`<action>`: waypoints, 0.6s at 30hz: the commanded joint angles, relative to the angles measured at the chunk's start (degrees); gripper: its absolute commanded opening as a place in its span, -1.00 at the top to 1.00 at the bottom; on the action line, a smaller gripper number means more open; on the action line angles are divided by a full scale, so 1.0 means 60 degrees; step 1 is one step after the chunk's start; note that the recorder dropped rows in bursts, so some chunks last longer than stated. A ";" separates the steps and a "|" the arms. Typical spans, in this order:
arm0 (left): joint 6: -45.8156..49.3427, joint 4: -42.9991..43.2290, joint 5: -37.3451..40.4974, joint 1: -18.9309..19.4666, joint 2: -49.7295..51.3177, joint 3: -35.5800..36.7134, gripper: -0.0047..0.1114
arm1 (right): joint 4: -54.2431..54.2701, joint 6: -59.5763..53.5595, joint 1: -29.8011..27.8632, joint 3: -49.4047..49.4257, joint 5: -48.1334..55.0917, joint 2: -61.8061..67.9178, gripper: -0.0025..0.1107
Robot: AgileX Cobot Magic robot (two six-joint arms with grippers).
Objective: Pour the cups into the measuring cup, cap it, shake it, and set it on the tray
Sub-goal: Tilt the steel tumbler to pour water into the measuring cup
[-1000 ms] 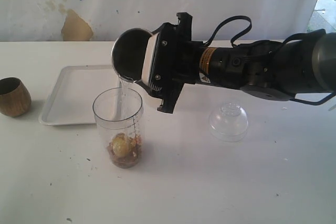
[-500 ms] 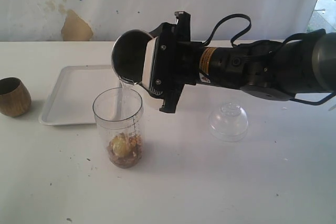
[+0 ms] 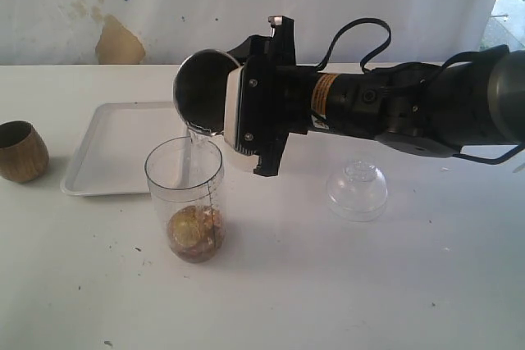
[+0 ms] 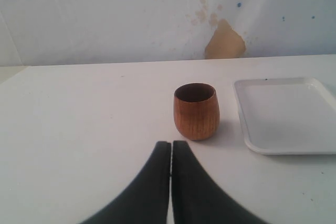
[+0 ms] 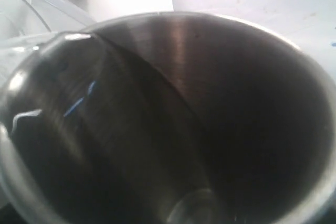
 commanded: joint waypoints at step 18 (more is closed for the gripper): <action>0.0015 -0.0020 0.0004 -0.0003 -0.0047 0.0042 0.90 | 0.0242 -0.0784 0.0016 -0.0128 -0.0467 -0.0354 0.96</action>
